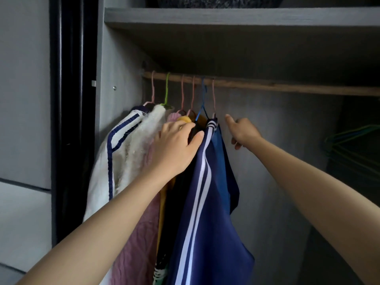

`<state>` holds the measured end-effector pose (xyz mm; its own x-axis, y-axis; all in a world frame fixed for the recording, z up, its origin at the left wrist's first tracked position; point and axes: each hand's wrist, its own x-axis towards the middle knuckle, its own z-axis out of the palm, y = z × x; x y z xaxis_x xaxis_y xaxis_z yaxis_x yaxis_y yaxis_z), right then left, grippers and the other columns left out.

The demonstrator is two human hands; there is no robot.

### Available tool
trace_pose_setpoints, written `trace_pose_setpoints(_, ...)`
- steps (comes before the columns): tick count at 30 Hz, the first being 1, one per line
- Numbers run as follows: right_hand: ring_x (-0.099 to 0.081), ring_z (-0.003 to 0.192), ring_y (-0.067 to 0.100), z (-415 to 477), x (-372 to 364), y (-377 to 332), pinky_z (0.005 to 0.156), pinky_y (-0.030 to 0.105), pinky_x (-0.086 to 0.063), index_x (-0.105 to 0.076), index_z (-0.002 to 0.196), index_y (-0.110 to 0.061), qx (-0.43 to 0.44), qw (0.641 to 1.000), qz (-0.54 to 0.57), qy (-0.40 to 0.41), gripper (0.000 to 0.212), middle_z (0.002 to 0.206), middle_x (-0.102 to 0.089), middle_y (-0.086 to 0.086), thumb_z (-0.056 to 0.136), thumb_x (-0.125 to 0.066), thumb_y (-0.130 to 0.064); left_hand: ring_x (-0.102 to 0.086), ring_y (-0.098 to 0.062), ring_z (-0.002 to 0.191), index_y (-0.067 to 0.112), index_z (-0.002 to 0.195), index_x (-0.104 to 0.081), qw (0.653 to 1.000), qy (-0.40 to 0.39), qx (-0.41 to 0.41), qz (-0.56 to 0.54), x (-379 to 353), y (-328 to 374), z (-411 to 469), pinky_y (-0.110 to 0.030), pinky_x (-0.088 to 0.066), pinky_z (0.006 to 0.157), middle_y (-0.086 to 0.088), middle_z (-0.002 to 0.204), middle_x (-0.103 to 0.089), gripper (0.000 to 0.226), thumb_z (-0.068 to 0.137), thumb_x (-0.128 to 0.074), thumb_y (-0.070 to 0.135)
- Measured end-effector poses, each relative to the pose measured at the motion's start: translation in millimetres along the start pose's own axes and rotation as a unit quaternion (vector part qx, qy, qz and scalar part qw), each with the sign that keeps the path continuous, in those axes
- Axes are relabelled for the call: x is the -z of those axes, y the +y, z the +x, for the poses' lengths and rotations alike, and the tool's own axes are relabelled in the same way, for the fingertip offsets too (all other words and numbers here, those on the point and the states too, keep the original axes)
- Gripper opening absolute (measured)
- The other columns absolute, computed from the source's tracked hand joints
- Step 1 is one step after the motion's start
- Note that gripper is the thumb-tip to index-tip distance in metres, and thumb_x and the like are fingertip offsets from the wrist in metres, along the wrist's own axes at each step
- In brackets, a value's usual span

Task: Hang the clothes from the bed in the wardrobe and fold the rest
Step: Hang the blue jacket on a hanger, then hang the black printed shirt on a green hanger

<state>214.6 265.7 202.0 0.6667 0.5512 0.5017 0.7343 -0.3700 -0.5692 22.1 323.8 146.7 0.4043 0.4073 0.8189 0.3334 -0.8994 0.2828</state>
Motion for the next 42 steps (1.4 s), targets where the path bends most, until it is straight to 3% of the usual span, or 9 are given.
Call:
trace_pose_setpoints(2,-0.062,0.057,0.025,-6.9,15.1,11.8,0.051,0.025,-0.039,-0.052,0.089,-0.006,-0.01,1.0,-0.014,0.008,0.055,0.077,-0.065,0.014,0.095,-0.028,-0.055,-0.033,-0.023,0.13,0.019,0.13,-0.053,0.999,0.006,-0.03,0.015,-0.8,18.0,0.6,-0.04,-0.026,0.106,-0.001,0.137,-0.048,0.043,0.095,-0.041,0.042)
trace_pose_setpoints(6,-0.062,0.058,0.021,-30.2,66.8,53.6,0.056,0.025,-0.038,-0.053,0.075,-0.011,-0.026,0.99,-0.122,0.06,0.049,0.076,-0.066,0.009,0.096,-0.031,-0.049,-0.032,-0.022,0.129,0.019,0.126,-0.056,0.997,0.0,-0.072,0.003,-14.5,64.9,-3.4,-0.035,-0.021,0.105,-0.001,0.136,-0.048,0.039,0.095,-0.046,0.038)
trace_pose_setpoints(10,-0.062,0.094,0.035,-58.4,122.5,104.1,0.071,0.032,-0.039,-0.064,0.096,-0.006,-0.086,0.968,-0.207,0.116,0.04,0.101,-0.065,0.017,0.094,-0.041,-0.039,-0.037,-0.021,0.125,0.019,0.125,-0.057,0.994,-0.054,-0.08,-0.059,-42.0,109.1,-12.1,-0.034,-0.025,0.1,0.001,0.133,-0.05,0.037,0.095,-0.045,0.038)
trace_pose_setpoints(15,-0.056,0.105,0.037,-116.1,196.0,169.5,0.07,0.034,-0.038,-0.058,0.109,-0.005,-0.104,0.912,-0.356,0.174,0.032,0.113,-0.06,0.019,0.094,-0.047,-0.031,-0.035,-0.019,0.125,0.022,0.126,-0.054,0.981,-0.138,-0.087,-0.108,-84.0,164.8,-28.5,-0.035,-0.025,0.098,0.004,0.136,-0.046,0.039,0.096,-0.041,0.042)
trace_pose_setpoints(20,-0.052,0.104,0.036,-162.3,234.3,210.9,0.064,0.035,-0.036,-0.046,0.117,-0.005,-0.094,0.849,-0.496,0.154,0.027,0.114,-0.05,0.017,0.092,-0.049,-0.015,-0.037,-0.022,0.124,0.021,0.129,-0.051,0.972,-0.187,-0.087,-0.11,-114.3,204.0,-47.1,-0.036,-0.028,0.097,0.0,0.136,-0.047,0.042,0.096,-0.038,0.043)
trace_pose_setpoints(23,-0.059,0.097,0.038,-171.1,240.6,224.2,0.062,0.035,-0.036,-0.042,0.119,-0.006,-0.127,0.854,-0.484,0.144,0.031,0.112,-0.051,0.017,0.089,-0.049,-0.005,-0.037,-0.022,0.125,0.021,0.131,-0.05,0.968,-0.205,-0.096,-0.105,-124.9,214.5,-61.3,-0.036,-0.029,0.098,0.0,0.137,-0.046,0.043,0.096,-0.038,0.044)
trace_pose_setpoints(27,-0.061,0.104,0.038,-173.7,240.1,240.1,0.077,0.039,-0.047,-0.039,0.129,-0.003,-0.165,0.875,-0.437,0.126,0.04,0.113,-0.062,0.021,0.089,-0.043,0.001,-0.036,-0.02,0.126,0.023,0.132,-0.048,0.966,-0.222,-0.096,-0.095,-134.7,219.3,-80.5,-0.035,-0.029,0.099,0.002,0.139,-0.043,0.043,0.097,-0.036,0.045)
trace_pose_setpoints(37,-0.061,0.104,0.036,-166.7,224.1,249.4,0.079,0.037,-0.045,-0.041,0.121,-0.001,-0.214,0.887,-0.374,0.167,0.037,0.112,-0.064,0.018,0.093,-0.048,-0.025,-0.036,-0.017,0.126,0.024,0.13,-0.049,0.962,-0.247,-0.067,-0.098,-148.0,183.4,-105.7,-0.034,-0.03,0.1,0.005,0.138,-0.044,0.043,0.096,-0.036,0.047)
trace_pose_setpoints(42,-0.06,0.107,0.034,-156.5,217.9,249.0,0.082,0.035,-0.046,-0.055,0.112,-0.003,-0.263,0.889,-0.336,0.167,0.035,0.113,-0.064,0.017,0.093,-0.052,-0.032,-0.035,-0.018,0.127,0.022,0.129,-0.051,0.959,-0.247,-0.044,-0.13,-149.8,167.0,-88.2,-0.034,-0.028,0.1,0.003,0.139,-0.044,0.041,0.097,-0.038,0.045)
